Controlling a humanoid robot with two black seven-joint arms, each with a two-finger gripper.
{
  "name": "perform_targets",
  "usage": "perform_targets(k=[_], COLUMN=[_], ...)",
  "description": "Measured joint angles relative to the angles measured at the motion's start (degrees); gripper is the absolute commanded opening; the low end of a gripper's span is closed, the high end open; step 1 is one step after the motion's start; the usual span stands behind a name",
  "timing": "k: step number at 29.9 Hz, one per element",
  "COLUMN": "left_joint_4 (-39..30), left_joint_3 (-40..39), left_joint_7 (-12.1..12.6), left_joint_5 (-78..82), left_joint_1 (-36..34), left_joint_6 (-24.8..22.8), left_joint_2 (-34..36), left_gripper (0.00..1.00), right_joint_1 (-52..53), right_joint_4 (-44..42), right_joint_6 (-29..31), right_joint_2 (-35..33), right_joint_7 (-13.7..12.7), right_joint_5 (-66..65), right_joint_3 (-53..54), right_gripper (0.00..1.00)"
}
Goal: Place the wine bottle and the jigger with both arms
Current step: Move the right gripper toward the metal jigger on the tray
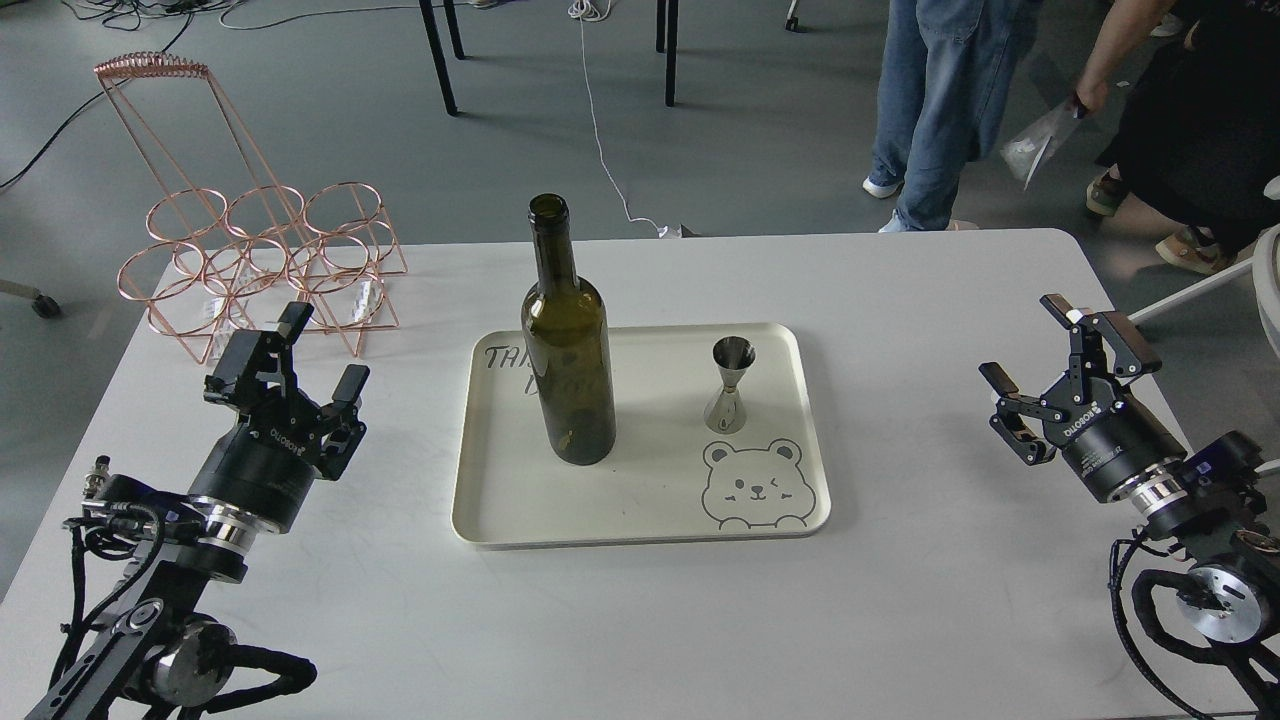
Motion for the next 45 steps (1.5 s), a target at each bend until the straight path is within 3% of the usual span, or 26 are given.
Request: perform_targets(k=[12, 16, 21, 26, 31, 34, 40, 45], left_joint_4=[-0.7, -0.6, -0.6, -0.6, -0.7, -0.7, -0.7, -0.8], left_joint_3=[0.1, 0.1, 0.2, 0.2, 0.2, 0.2, 0.2, 0.2], left_joint_7=[-1.3, -4.4, -5.4, -6.3, -7.4, -7.7, -7.7, -7.8], left_joint_5=[-0.5, -0.5, -0.4, -0.3, -0.2, -0.2, -0.1, 0.0], left_joint_1=[0.5, 0.5, 0.4, 0.4, 0.4, 0.5, 0.5, 0.5], left_joint_6=[-0.4, -0.4, -0.4, -0.5, -0.5, -0.6, -0.6, -0.6], left_joint_2=[0.1, 0.2, 0.4, 0.4, 0.5, 0.5, 0.5, 0.5], left_gripper=[0.98, 0.98, 0.98, 0.98, 0.98, 0.98, 0.98, 0.98], right_joint_1=[0.1, 0.2, 0.0, 0.2, 0.9, 2.1, 4.7, 8.4], right_joint_4=[2.3, 5.8, 11.9, 15.0, 15.2, 14.5, 10.7, 6.7], right_joint_6=[0.0, 0.0, -0.6, -10.6, -28.1, -34.7, -39.9, -42.6], right_joint_2=[-1.6, -4.3, -7.4, -7.5, -4.6, -1.5, 3.9, 7.6], right_joint_7=[0.0, 0.0, 0.0, 0.0, 0.0, 0.0, 0.0, 0.0], right_joint_5=[-3.0, -14.1, -34.8, -54.4, -72.9, -82.4, -95.1, -96.7], right_joint_3=[-0.3, -0.3, -1.3, -4.0, -7.2, -8.5, -9.0, -10.7], right_gripper=[0.98, 0.99, 0.98, 0.98, 0.98, 0.98, 0.98, 0.98])
